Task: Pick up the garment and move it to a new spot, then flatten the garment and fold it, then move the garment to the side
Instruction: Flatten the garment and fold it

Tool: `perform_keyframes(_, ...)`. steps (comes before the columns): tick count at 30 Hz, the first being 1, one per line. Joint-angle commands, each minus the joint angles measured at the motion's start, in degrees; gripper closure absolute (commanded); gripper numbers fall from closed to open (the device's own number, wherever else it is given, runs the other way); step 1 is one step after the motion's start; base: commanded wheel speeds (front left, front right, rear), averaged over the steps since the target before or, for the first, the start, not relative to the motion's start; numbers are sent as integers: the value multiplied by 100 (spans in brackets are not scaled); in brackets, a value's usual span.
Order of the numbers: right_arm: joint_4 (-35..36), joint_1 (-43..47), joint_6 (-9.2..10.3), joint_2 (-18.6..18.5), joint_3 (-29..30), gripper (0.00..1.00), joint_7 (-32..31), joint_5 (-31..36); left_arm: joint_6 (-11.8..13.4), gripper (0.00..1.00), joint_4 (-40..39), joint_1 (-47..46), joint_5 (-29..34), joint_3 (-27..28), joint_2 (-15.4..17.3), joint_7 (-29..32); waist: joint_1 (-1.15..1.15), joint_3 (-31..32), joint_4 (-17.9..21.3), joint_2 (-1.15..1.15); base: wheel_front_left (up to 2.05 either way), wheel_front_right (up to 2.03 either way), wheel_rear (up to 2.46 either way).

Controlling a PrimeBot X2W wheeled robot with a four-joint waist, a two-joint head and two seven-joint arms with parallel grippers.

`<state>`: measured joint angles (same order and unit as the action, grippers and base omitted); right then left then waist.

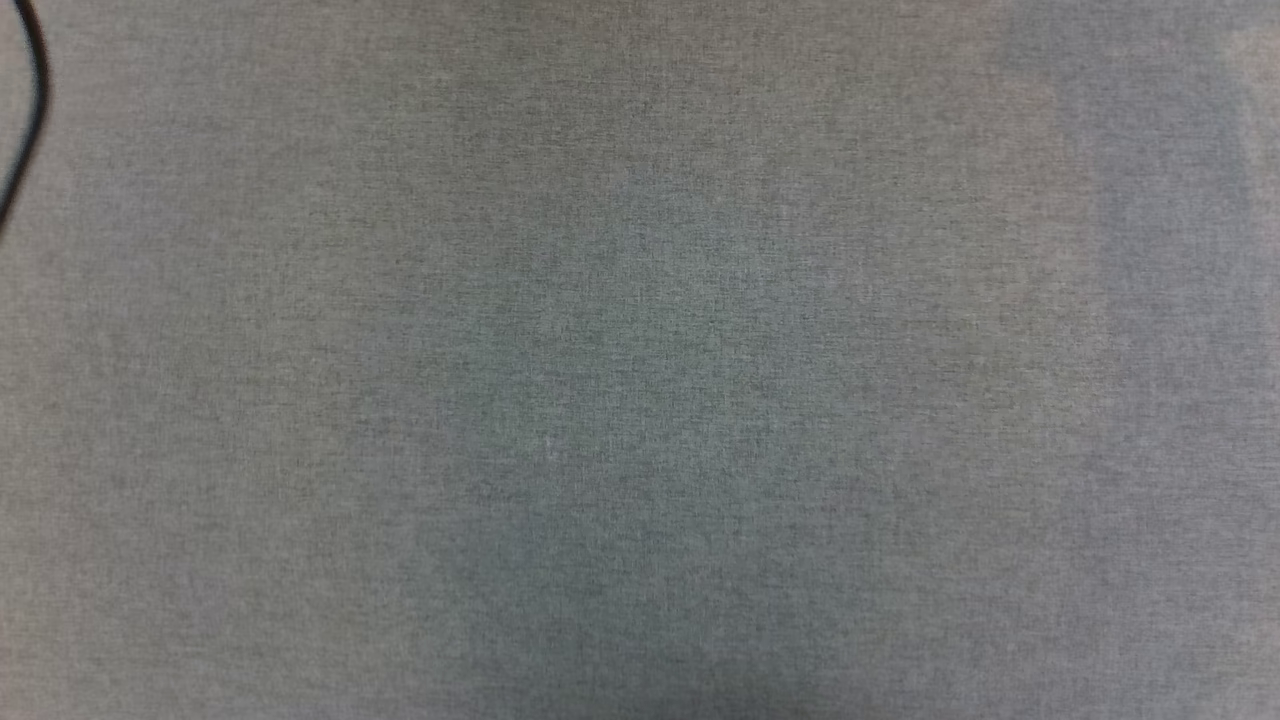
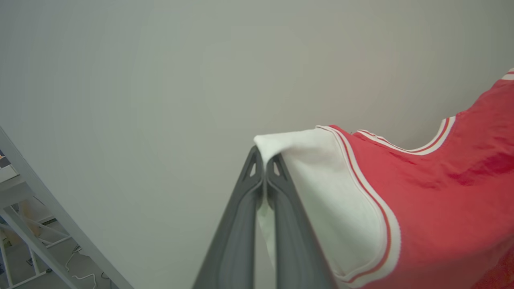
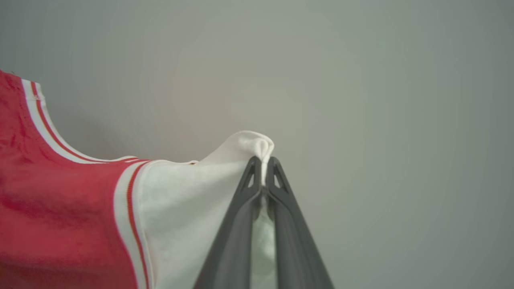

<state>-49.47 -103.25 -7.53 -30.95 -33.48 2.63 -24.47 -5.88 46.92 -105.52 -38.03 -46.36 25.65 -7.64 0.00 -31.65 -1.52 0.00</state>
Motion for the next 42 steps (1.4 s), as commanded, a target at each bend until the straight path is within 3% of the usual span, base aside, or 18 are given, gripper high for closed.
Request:
perform_keyframes(1,-88,244,4,56,-62,100,130,-151,-38,100,84,280,-79,-27,-27,-94,0,16,-4,0,0,0,0)
perform_keyframes(9,-256,1399,4,285,-596,100,574,-888,-99,100,298,1539,-343,-104,52,-544,0,374,35,0,0,0,0)
perform_keyframes(17,4,2899,4,297,-1169,100,958,-1597,-14,100,-37,3300,-639,0,207,-713,0,995,21,0,0,0,0)
perform_keyframes(21,292,3736,4,193,-1458,100,1053,-1900,183,100,-482,4347,-781,123,347,-730,0,1336,25,0,0,0,0)
perform_keyframes(29,917,5364,4,-122,-1816,100,1171,-2301,811,100,-1707,6582,-947,389,547,-734,0,1948,10,0,0,0,0)
perform_keyframes(42,1427,7777,4,-558,-1377,100,1229,-2552,1444,100,-2757,9117,-1296,591,885,-735,0,2637,54,0,0,0,0)
